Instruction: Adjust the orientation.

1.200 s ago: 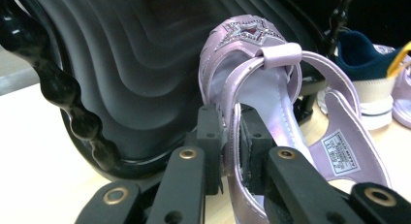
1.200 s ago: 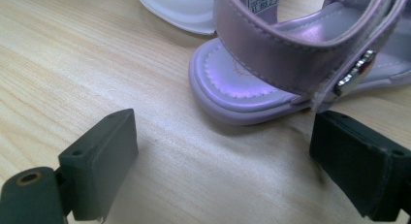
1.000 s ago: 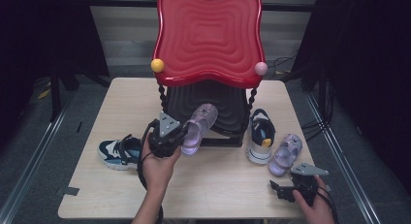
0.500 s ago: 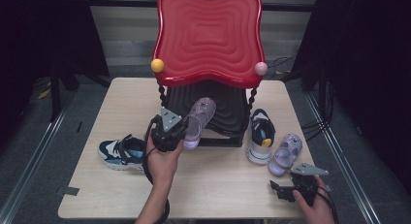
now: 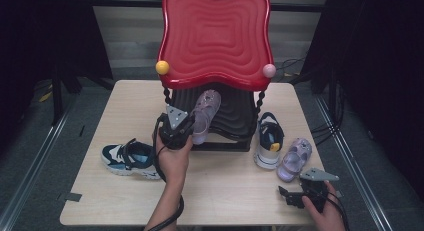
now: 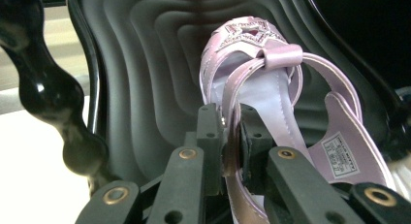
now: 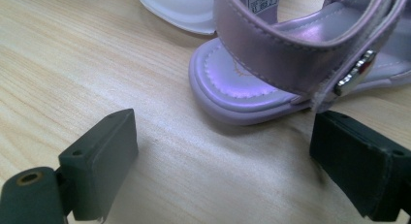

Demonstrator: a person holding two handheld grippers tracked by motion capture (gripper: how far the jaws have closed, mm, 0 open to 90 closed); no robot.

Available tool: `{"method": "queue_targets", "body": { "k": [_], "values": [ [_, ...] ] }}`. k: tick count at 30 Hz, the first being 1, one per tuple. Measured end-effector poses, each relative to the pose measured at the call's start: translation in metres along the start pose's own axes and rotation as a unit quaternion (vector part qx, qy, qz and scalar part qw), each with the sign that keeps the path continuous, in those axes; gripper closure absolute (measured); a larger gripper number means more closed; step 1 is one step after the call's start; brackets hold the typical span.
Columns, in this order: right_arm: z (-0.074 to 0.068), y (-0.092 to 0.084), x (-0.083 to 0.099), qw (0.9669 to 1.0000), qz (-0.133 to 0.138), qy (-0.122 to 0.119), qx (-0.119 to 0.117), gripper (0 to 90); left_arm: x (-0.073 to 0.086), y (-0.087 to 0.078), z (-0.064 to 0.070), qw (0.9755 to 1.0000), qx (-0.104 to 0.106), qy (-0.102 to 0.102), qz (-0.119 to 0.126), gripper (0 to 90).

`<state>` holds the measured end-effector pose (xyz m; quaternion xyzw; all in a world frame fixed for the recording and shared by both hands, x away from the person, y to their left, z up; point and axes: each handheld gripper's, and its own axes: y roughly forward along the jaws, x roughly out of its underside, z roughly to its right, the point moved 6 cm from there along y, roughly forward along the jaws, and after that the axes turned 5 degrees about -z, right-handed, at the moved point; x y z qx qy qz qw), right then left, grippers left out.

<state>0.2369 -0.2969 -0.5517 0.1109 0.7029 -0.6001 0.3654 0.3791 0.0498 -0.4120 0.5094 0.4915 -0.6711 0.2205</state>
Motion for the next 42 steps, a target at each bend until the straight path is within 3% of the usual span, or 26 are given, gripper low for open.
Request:
{"method": "queue_targets", "body": {
  "k": [9, 13, 23, 31, 42],
  "values": [
    [0.0, 0.0, 0.0, 1.0, 0.0, 0.0, 0.001, 9.5, -0.007, 0.016, 0.001, 0.9996, -0.02, -0.009, 0.014, 81.9],
    [0.0, 0.0, 0.0, 1.0, 0.0, 0.001, 0.001, 9.5, -0.011, 0.023, -0.001, 0.999, -0.029, -0.024, 0.024, 81.9],
    [0.0, 0.0, 0.0, 1.0, 0.001, -0.001, 0.001, 9.5, -0.011, 0.028, -0.009, 0.9973, -0.048, -0.042, 0.036, 81.7],
    [0.0, 0.0, 0.0, 1.0, 0.0, 0.0, 0.001, 9.5, -0.016, 0.031, -0.007, 0.9968, -0.05, -0.046, 0.044, 81.6],
    [0.0, 0.0, 0.0, 1.0, 0.0, 0.001, 0.0, 9.5, -0.022, 0.037, -0.005, 0.9938, -0.068, -0.062, 0.061, 81.0]
  ]
}}
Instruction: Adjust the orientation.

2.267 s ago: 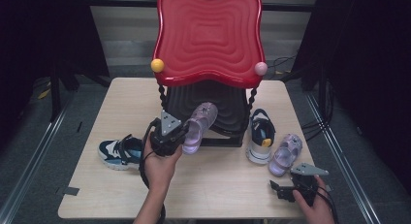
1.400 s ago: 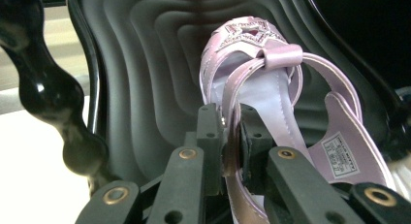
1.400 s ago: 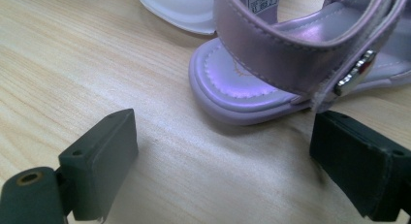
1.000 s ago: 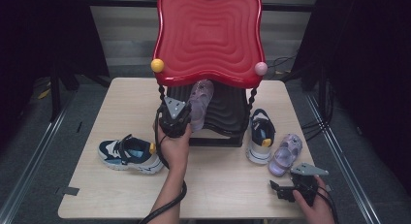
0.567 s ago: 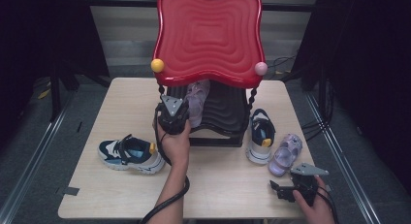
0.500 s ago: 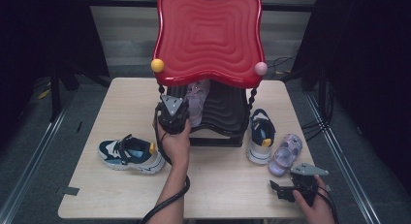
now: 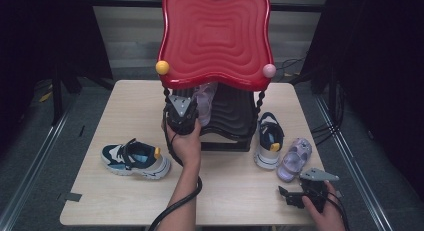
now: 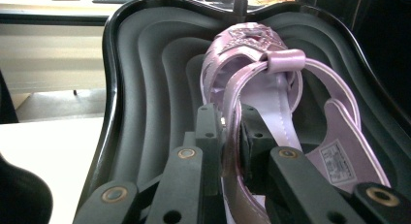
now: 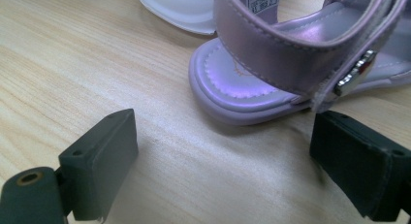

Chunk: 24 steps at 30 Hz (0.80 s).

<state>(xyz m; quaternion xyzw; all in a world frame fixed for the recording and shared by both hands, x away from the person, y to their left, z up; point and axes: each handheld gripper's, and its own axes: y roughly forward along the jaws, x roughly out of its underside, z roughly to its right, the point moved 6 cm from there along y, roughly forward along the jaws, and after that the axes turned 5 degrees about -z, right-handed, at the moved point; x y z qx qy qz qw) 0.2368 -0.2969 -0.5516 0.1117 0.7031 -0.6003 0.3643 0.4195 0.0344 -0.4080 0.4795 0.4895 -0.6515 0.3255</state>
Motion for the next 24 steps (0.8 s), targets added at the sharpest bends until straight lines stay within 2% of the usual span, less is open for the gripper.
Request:
{"method": "queue_targets", "body": {
  "k": [3, 5, 12, 19, 24],
  "values": [
    [0.0, 0.0, 0.0, 1.0, 0.0, 0.0, -0.001, 9.5, 0.0, 0.002, 0.0, 1.0, -0.005, -0.005, 0.003, 80.9],
    [0.0, 0.0, 0.0, 1.0, 0.0, 0.0, 0.0, 9.5, -0.001, 0.005, 0.0, 0.9998, -0.008, -0.015, 0.01, 80.8],
    [0.0, 0.0, 0.0, 1.0, 0.0, -0.001, 0.0, 9.5, -0.002, 0.013, 0.001, 0.9993, -0.023, -0.023, 0.017, 80.2],
    [0.0, 0.0, 0.0, 1.0, 0.0, 0.0, -0.001, 9.5, 0.005, 0.012, 0.01, 0.9997, -0.024, -0.006, 0.009, 78.7],
    [0.0, 0.0, 0.0, 1.0, 0.0, -0.001, 0.0, 9.5, 0.009, 0.007, 0.009, 0.9997, -0.022, -0.006, 0.003, 75.9]
  ]
}}
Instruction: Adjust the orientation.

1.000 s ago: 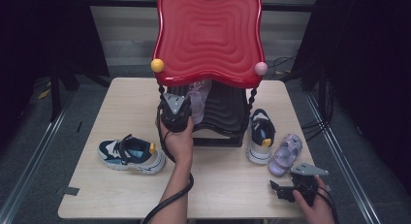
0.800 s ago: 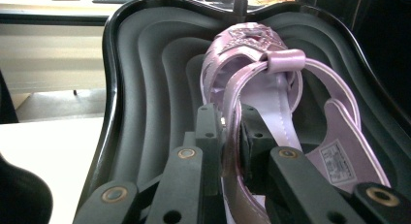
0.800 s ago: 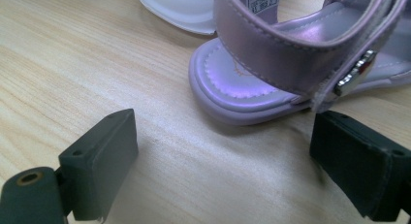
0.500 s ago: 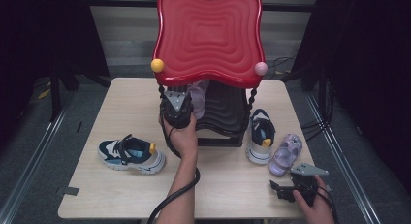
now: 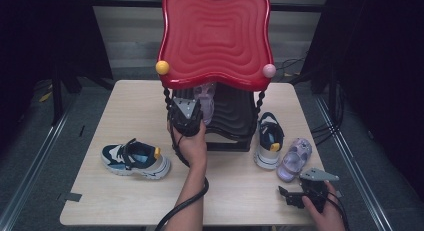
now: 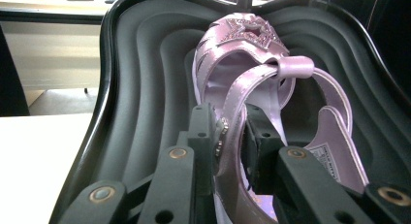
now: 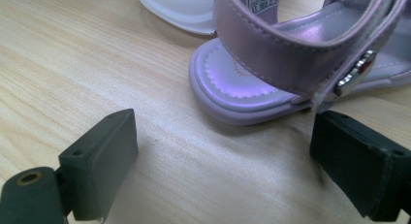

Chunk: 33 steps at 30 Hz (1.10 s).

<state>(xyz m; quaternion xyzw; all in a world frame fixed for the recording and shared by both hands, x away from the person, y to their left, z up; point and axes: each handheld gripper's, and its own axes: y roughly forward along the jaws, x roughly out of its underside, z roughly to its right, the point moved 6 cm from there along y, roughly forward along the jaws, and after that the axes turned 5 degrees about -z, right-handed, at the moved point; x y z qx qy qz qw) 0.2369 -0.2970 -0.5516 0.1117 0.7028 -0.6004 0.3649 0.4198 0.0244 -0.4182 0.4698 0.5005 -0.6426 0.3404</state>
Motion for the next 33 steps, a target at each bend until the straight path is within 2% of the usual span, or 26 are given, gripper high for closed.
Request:
{"method": "queue_targets", "body": {
  "k": [4, 11, 14, 18, 20, 22, 23, 25, 29, 30, 31, 33],
  "values": [
    [0.0, 0.0, 0.0, 1.0, 0.0, 0.0, -0.001, 9.5, 0.0, -0.002, 0.001, 1.0, 0.006, 0.004, -0.003, 73.9],
    [0.0, 0.0, 0.0, 1.0, 0.0, -0.001, 0.0, 9.5, 0.0, -0.006, 0.001, 0.9995, 0.019, 0.012, -0.024, 71.0],
    [0.0, 0.0, 0.0, 1.0, 0.0, 0.0, 0.0, 9.5, 0.001, -0.01, -0.001, 0.9991, 0.015, 0.026, -0.031, 68.1],
    [0.0, 0.0, 0.0, 1.0, 0.0, 0.0, 0.0, 9.5, 0.001, -0.014, -0.003, 0.9986, 0.018, 0.034, -0.037, 63.7],
    [0.0, 0.0, 0.0, 1.0, 0.0, 0.0, 0.0, 9.5, 0.0, -0.02, -0.006, 0.9974, 0.023, 0.05, -0.047, 60.6],
    [0.0, 0.0, 0.0, 1.0, 0.0, 0.0, 0.0, 9.5, 0.0, -0.022, -0.006, 0.9971, 0.027, 0.052, -0.049, 59.3],
    [0.0, 0.0, 0.0, 1.0, 0.0, 0.0, 0.0, 9.5, -0.001, -0.025, -0.007, 0.996, 0.029, 0.065, -0.054, 58.1],
    [0.0, 0.0, 0.0, 1.0, 0.0, 0.0, -0.001, 9.5, -0.001, -0.029, -0.008, 0.9947, 0.04, 0.072, -0.062, 54.1],
    [0.0, 0.0, 0.0, 1.0, 0.0, 0.0, 0.0, 9.5, -0.004, -0.04, -0.012, 0.9932, 0.056, 0.073, -0.072, 46.7],
    [0.0, 0.0, 0.0, 1.0, 0.0, -0.001, 0.0, 9.5, -0.004, -0.044, -0.012, 0.9914, 0.063, 0.08, -0.083, 44.1],
    [0.0, 0.0, 0.0, 1.0, 0.0, 0.0, 0.0, 9.5, -0.004, -0.044, -0.012, 0.9914, 0.063, 0.08, -0.083, 41.9],
    [0.0, 0.0, 0.0, 1.0, 0.0, -0.001, 0.0, 9.5, -0.003, -0.048, -0.012, 0.989, 0.079, 0.083, -0.094, 40.3]
  ]
}}
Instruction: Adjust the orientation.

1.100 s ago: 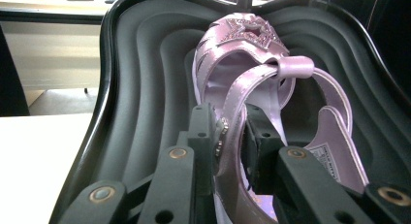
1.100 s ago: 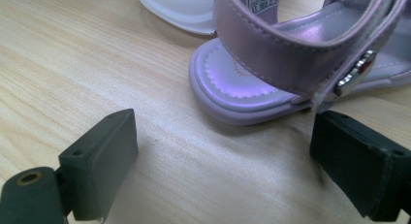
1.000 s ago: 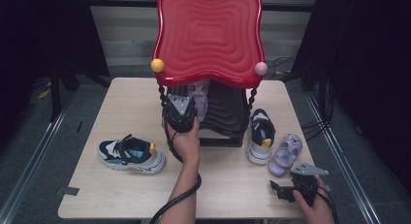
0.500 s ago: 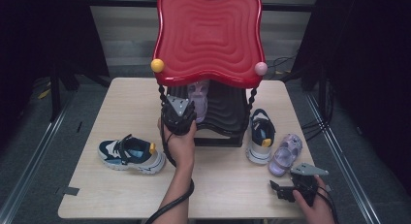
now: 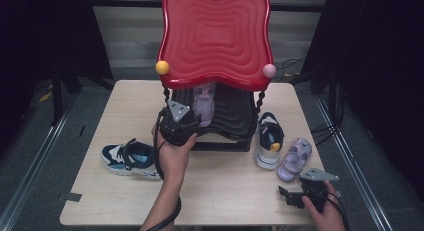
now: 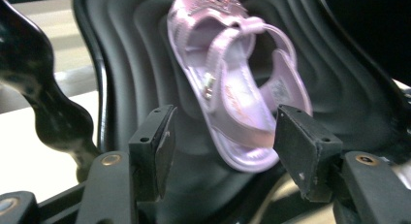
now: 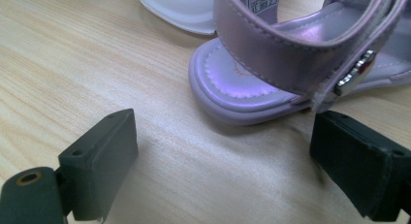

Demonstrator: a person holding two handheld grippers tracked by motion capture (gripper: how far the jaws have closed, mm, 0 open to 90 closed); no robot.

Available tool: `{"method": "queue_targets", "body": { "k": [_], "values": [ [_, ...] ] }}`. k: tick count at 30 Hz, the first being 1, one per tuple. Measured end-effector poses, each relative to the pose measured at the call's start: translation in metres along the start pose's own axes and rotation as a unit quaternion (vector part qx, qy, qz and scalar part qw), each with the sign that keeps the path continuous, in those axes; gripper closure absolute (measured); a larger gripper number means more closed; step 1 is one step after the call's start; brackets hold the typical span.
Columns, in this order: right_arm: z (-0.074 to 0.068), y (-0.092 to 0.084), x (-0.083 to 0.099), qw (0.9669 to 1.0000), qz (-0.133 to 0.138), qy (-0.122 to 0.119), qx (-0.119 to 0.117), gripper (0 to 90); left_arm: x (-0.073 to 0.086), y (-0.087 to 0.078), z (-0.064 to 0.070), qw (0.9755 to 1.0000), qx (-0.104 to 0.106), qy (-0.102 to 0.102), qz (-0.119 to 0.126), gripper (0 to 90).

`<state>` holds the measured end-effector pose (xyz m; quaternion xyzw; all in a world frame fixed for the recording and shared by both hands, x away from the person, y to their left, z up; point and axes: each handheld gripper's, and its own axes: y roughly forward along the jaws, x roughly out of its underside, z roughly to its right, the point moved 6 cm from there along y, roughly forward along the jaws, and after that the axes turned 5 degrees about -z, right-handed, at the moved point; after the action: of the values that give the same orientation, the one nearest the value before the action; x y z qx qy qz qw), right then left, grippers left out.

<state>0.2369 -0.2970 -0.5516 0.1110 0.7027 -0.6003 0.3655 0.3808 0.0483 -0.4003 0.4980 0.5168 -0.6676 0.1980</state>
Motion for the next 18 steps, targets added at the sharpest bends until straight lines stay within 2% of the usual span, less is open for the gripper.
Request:
{"method": "queue_targets", "body": {
  "k": [2, 10, 18],
  "values": [
    [0.0, 0.0, 0.0, 1.0, 0.0, -0.001, 0.001, 9.5, 0.005, -0.004, 0.0, 0.9999, 0.012, 0.007, -0.01, 40.2],
    [0.0, 0.0, 0.0, 1.0, 0.001, -0.001, 0.001, 9.5, 0.022, -0.008, 0.002, 0.999, 0.035, 0.003, -0.027, 35.4],
    [0.0, 0.0, 0.0, 1.0, 0.0, 0.0, 0.001, 9.5, 0.042, -0.006, 0.006, 0.9969, 0.061, 0.004, -0.05, 30.9]
  ]
}}
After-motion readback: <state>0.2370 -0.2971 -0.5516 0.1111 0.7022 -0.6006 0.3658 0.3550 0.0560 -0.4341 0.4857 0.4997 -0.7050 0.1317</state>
